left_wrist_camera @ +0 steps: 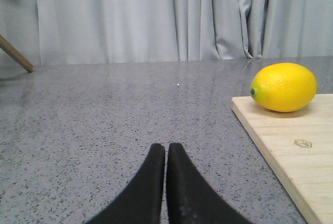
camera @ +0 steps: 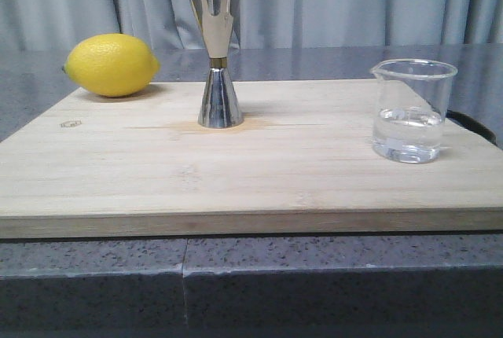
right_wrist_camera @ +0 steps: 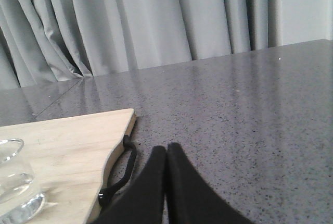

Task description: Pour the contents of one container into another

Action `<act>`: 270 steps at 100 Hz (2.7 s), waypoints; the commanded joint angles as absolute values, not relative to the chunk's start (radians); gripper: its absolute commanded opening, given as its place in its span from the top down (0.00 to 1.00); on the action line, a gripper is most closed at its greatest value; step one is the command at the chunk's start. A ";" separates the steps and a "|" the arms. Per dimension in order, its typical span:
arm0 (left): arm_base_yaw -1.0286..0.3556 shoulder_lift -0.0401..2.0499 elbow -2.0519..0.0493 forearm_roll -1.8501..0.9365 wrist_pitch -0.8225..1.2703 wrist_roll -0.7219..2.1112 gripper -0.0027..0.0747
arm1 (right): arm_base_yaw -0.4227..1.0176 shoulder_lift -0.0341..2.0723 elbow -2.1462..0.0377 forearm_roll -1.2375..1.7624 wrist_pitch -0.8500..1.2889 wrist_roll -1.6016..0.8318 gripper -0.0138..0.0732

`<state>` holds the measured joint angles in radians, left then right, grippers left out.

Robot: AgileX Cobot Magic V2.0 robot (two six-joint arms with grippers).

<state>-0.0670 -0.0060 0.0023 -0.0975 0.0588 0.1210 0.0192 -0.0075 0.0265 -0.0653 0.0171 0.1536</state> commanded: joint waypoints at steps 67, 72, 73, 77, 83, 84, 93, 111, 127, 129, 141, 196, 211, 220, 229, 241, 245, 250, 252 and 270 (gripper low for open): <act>-0.065 -0.031 0.007 -0.096 -0.052 0.117 0.99 | 0.014 -0.030 0.043 -0.069 -0.070 0.150 0.92; -0.065 -0.031 0.007 -0.096 -0.066 0.117 0.99 | 0.014 -0.030 0.043 -0.069 -0.070 0.150 0.92; -0.065 -0.031 0.007 -0.096 -0.066 0.117 0.99 | 0.014 -0.030 0.043 -0.069 -0.070 0.150 0.92; -0.065 -0.031 0.007 -0.096 -0.066 0.117 0.99 | 0.014 -0.030 0.043 -0.078 -0.077 0.149 0.92; -0.065 -0.031 0.007 -0.096 -0.066 0.117 0.99 | 0.014 -0.030 0.043 -0.116 -0.084 0.149 0.92; -0.065 -0.031 0.007 -0.096 -0.066 0.117 0.99 | 0.014 -0.030 0.043 -0.125 -0.084 0.149 0.92; -0.065 -0.031 0.007 -0.096 -0.066 0.117 0.99 | 0.014 -0.030 0.043 -0.192 -0.090 0.149 0.92; -0.065 -0.031 0.007 -0.096 -0.068 0.117 0.99 | 0.014 -0.030 0.043 -0.194 -0.130 0.149 0.92; -0.065 -0.031 0.003 -0.116 -0.068 0.115 0.99 | 0.014 -0.030 0.041 -0.194 -0.207 0.149 0.92; -0.065 -0.031 0.001 -0.128 -0.068 0.115 0.99 | 0.014 -0.030 0.036 -0.191 -0.213 0.149 0.92; -0.065 -0.031 -0.034 -0.180 -0.030 0.115 0.99 | 0.014 -0.030 -0.022 -0.191 -0.173 0.149 0.92; -0.065 0.235 -0.462 -0.138 0.222 0.117 0.99 | 0.014 0.233 -0.525 -0.202 0.413 0.080 0.92; -0.065 0.349 -0.566 -0.135 0.239 0.117 0.99 | 0.014 0.299 -0.587 -0.204 0.417 0.080 0.92; -0.065 0.384 -0.584 -0.135 0.224 0.117 0.99 | 0.014 0.304 -0.589 -0.204 0.417 0.080 0.92; -0.065 0.400 -0.584 -0.135 0.219 0.117 0.99 | 0.014 0.304 -0.589 -0.204 0.417 0.080 0.92; -0.065 0.402 -0.582 -0.135 0.217 0.117 0.99 | 0.014 0.304 -0.589 -0.204 0.417 0.080 0.92; -0.065 0.402 -0.582 -0.135 0.217 0.117 0.99 | 0.014 0.304 -0.589 -0.204 0.417 0.080 0.92; -0.065 0.402 -0.582 -0.135 0.217 0.117 0.99 | 0.014 0.304 -0.589 -0.204 0.417 0.080 0.92; -0.065 0.402 -0.582 -0.135 0.217 0.117 0.99 | 0.014 0.304 -0.589 -0.204 0.417 0.080 0.92; -0.065 0.402 -0.582 -0.137 0.213 0.117 0.99 | 0.014 0.304 -0.589 -0.204 0.417 0.080 0.92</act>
<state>-0.0670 0.3869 -0.5478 -0.1317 0.2983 0.1210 0.0192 0.2841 -0.5553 -0.1843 0.4916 0.0912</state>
